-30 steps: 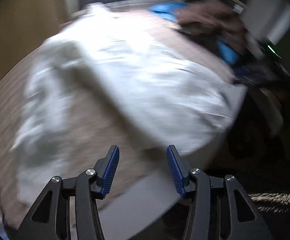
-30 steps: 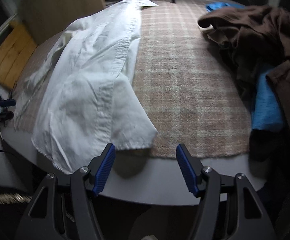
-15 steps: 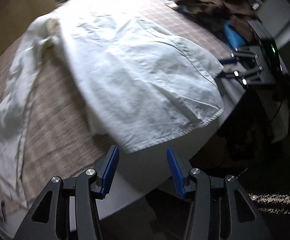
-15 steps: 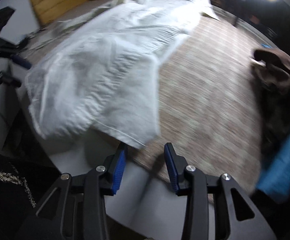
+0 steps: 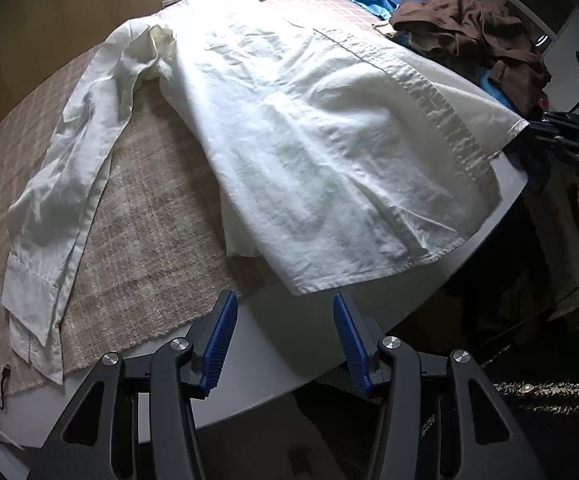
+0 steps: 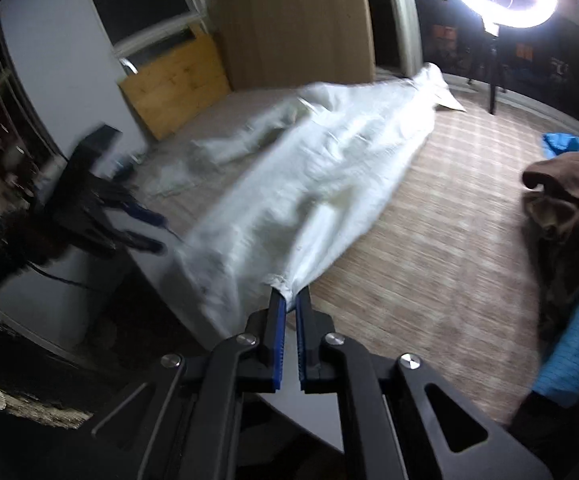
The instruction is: Fold clothes
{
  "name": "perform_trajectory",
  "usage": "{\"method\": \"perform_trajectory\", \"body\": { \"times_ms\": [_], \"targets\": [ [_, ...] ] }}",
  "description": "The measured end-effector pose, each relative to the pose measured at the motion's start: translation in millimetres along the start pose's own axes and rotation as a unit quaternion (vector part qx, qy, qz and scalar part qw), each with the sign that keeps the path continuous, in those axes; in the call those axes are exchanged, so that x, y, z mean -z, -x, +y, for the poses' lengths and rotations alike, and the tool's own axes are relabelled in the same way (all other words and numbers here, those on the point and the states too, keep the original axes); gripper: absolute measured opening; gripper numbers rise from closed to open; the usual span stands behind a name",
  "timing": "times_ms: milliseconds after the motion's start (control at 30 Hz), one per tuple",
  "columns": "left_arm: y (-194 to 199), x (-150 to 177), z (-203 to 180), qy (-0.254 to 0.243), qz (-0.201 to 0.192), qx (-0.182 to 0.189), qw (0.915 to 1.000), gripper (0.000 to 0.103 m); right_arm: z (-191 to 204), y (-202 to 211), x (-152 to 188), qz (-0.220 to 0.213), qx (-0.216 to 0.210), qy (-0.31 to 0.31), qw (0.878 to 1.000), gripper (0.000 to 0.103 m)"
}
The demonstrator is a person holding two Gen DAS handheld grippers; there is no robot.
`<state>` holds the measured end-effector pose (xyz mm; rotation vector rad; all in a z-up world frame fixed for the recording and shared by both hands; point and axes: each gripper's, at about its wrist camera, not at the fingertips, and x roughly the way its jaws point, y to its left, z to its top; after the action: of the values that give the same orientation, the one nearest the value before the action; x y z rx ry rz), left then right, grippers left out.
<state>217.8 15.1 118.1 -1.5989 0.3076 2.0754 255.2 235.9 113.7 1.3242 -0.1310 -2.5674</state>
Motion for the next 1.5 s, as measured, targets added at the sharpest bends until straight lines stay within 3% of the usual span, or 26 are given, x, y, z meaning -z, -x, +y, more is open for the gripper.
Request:
{"method": "perform_trajectory", "body": {
  "times_ms": [67,167,200,400,600,800,867,967,1200,1300,1500],
  "targets": [
    [-3,-1,2,0.008,0.002,0.009,0.9999,0.048,-7,-17,8,0.037,0.044,-0.005,0.998,0.005],
    [-8,-1,-4,-0.001,0.000,0.011,0.9999,0.048,-9,-39,20,0.107,0.052,-0.010,0.993,0.007],
    [-7,1,-7,-0.010,-0.001,0.006,0.9999,0.048,-9,-36,22,0.112,0.053,-0.017,0.992,0.007],
    [-7,10,-12,-0.027,-0.002,-0.004,0.9996,0.049,-17,-11,15,0.047,-0.050,-0.116,0.991,0.013],
    [-8,9,-27,-0.056,-0.008,-0.011,0.9983,0.049,-8,-51,-13,0.057,-0.039,-0.111,0.991,0.014],
    [7,3,-59,-0.052,-0.032,0.065,0.9960,0.055,-56,-87,-63,0.063,-0.080,-0.171,0.980,0.017],
    [3,-3,-79,-0.066,-0.040,0.069,0.9946,0.055,-67,-103,-78,0.081,-0.084,-0.173,0.978,0.022],
    [-11,-17,-109,-0.073,-0.052,0.067,0.9938,0.055,-77,-130,-97,0.112,-0.067,-0.173,0.976,0.022],
    [-46,-64,-131,-0.006,-0.068,0.113,0.9912,0.057,-85,-170,-112,0.153,-0.100,-0.182,0.966,0.022],
    [-61,-80,-132,0.011,-0.066,0.090,0.9937,0.057,-80,-175,-117,0.150,-0.120,-0.170,0.966,0.022],
    [-84,-92,-124,0.057,-0.050,0.081,0.9939,0.057,-87,-173,-117,0.150,-0.094,-0.169,0.970,0.022]
  ]
}}
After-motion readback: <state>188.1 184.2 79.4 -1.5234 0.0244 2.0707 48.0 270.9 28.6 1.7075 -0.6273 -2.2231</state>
